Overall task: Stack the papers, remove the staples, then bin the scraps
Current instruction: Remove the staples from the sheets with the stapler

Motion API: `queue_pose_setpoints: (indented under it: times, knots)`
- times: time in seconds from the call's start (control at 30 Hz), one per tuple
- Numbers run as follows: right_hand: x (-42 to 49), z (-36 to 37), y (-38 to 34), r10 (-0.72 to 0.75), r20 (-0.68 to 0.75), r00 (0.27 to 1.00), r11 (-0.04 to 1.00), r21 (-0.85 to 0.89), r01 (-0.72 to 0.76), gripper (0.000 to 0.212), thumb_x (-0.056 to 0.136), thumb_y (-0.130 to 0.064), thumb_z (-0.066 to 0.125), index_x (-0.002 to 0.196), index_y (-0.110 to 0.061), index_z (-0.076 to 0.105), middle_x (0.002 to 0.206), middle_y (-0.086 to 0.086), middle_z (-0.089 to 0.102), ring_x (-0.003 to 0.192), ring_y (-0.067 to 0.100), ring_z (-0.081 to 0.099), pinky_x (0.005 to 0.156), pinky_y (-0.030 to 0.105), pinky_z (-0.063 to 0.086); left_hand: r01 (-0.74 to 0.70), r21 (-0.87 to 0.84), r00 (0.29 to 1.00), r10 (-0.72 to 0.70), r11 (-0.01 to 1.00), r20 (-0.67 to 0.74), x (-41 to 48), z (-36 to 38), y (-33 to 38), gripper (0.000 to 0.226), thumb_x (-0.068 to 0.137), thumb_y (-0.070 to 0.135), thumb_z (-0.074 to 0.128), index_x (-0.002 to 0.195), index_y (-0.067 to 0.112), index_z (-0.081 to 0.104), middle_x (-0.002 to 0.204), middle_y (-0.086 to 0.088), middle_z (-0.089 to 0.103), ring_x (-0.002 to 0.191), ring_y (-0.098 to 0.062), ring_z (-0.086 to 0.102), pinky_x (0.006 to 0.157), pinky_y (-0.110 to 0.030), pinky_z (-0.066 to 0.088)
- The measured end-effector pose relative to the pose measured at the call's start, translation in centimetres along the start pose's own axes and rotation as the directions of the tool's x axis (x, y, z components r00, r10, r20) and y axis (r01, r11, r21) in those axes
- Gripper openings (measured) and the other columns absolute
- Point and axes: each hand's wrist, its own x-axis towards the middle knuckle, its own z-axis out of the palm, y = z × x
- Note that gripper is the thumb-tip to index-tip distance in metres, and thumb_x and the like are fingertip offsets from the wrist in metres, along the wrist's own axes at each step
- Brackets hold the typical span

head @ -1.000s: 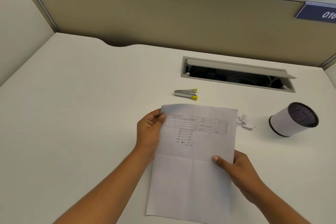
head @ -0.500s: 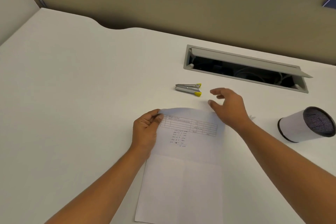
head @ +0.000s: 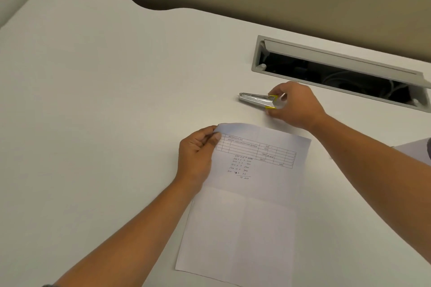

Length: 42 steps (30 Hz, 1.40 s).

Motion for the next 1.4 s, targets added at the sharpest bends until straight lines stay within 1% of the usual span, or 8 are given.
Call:
queue_pose_setpoints:
  times: [0.17, 0.3, 0.4, 0.5, 0.67, 0.8, 0.93, 1.4]
  knots:
    - [-0.8, -1.8, -1.2, 0.014, -0.151, 0.988, 0.941, 0.335, 0.037, 0.029, 0.071, -0.021, 0.081, 0.095, -0.015, 0.066, 0.09, -0.004, 0.067, 0.087, 0.013, 0.066, 0.071, 0.018, 0.05, -0.003, -0.005, 1.0, 0.003, 1.0, -0.009, -0.2, -0.1, -0.1, 0.022, 0.09, 0.001, 0.066, 0.112, 0.002, 0.07, 0.1, -0.006, 0.075, 0.094, -0.012, 0.069, 0.093, -0.024, 0.054]
    - [-1.8, -3.6, -2.9, 0.077, -0.126, 0.989, 0.655, 0.754, 0.045, 0.033, 0.077, -0.009, 0.078, 0.103, -0.014, 0.058, 0.104, 0.012, 0.073, 0.097, 0.02, 0.072, 0.09, 0.034, 0.057, -0.009, -0.015, 1.0, 0.009, 1.0, -0.009, -0.2, -0.1, -0.2, 0.018, 0.09, 0.001, 0.066, 0.106, 0.008, 0.071, 0.092, 0.001, 0.075, 0.086, -0.006, 0.07, 0.086, -0.02, 0.054]
    - [-2.8, -4.7, -4.1, -0.037, -0.121, 0.992, 0.522, 0.844, 0.122, 0.033, 0.081, -0.008, 0.075, 0.108, -0.01, 0.055, 0.096, 0.016, 0.07, 0.089, 0.025, 0.07, 0.086, 0.035, 0.057, -0.001, -0.026, 1.0, 0.001, 1.0, -0.018, -0.1, -0.2, -0.3, 0.016, 0.091, 0.002, 0.066, 0.106, 0.005, 0.07, 0.091, -0.001, 0.075, 0.087, -0.01, 0.069, 0.089, -0.025, 0.055]
    - [-4.0, -5.3, -5.4, -0.221, -0.053, 0.974, 0.671, 0.717, 0.191, 0.034, 0.079, -0.018, 0.076, 0.109, -0.012, 0.061, 0.086, 0.002, 0.068, 0.075, 0.01, 0.064, 0.071, 0.024, 0.055, -0.001, -0.027, 1.0, 0.001, 1.0, -0.025, -0.1, -0.1, -0.3, 0.015, 0.09, 0.001, 0.066, 0.104, 0.006, 0.071, 0.092, -0.002, 0.075, 0.088, -0.011, 0.069, 0.089, -0.026, 0.055]
    - [-5.3, -4.9, -6.8, -0.362, 0.168, 0.917, 0.908, 0.288, 0.306, 0.038, 0.077, -0.035, 0.079, 0.111, -0.027, 0.065, 0.099, -0.014, 0.067, 0.089, 0.004, 0.066, 0.081, 0.02, 0.055, -0.011, 0.031, 0.998, 0.013, 0.999, -0.06, -0.1, -0.1, -0.7, 0.017, 0.09, 0.005, 0.068, 0.106, 0.011, 0.072, 0.099, -0.005, 0.075, 0.093, -0.016, 0.07, 0.089, -0.029, 0.055]
    - [-5.1, -4.3, -7.3, -0.425, 0.205, 0.882, 0.904, 0.14, 0.403, 0.055, 0.074, -0.054, 0.074, 0.118, -0.023, 0.065, 0.106, -0.011, 0.064, 0.091, 0.006, 0.062, 0.082, 0.024, 0.055, 0.007, 0.059, 0.998, -0.004, 0.998, -0.061, -0.1, -0.3, -0.9, 0.019, 0.09, 0.01, 0.069, 0.108, 0.009, 0.073, 0.106, -0.01, 0.075, 0.099, -0.028, 0.071, 0.087, -0.037, 0.059]
    - [-5.0, -3.5, -8.1, -0.515, 0.239, 0.823, 0.84, -0.053, 0.54, 0.055, 0.073, -0.059, 0.071, 0.118, -0.029, 0.065, 0.106, -0.012, 0.06, 0.089, 0.009, 0.059, 0.074, 0.035, 0.056, -0.055, 0.076, 0.996, 0.06, 0.996, -0.06, -0.3, -0.2, -0.8, 0.015, 0.09, 0.005, 0.067, 0.099, 0.017, 0.072, 0.093, 0.002, 0.073, 0.084, -0.01, 0.068, 0.073, -0.017, 0.054]
    - [-5.0, -1.6, -10.3, -0.54, 0.372, 0.755, 0.693, -0.314, 0.65, 0.044, 0.074, -0.055, 0.069, 0.114, -0.037, 0.065, 0.11, -0.016, 0.057, 0.074, 0.012, 0.05, 0.059, 0.026, 0.033, -0.133, 0.062, 0.99, 0.136, 0.989, -0.048, -0.4, -0.1, -0.6, 0.022, 0.084, -0.002, 0.071, 0.089, 0.02, 0.074, 0.08, 0.007, 0.07, 0.074, 0.001, 0.065, 0.072, -0.013, 0.049]
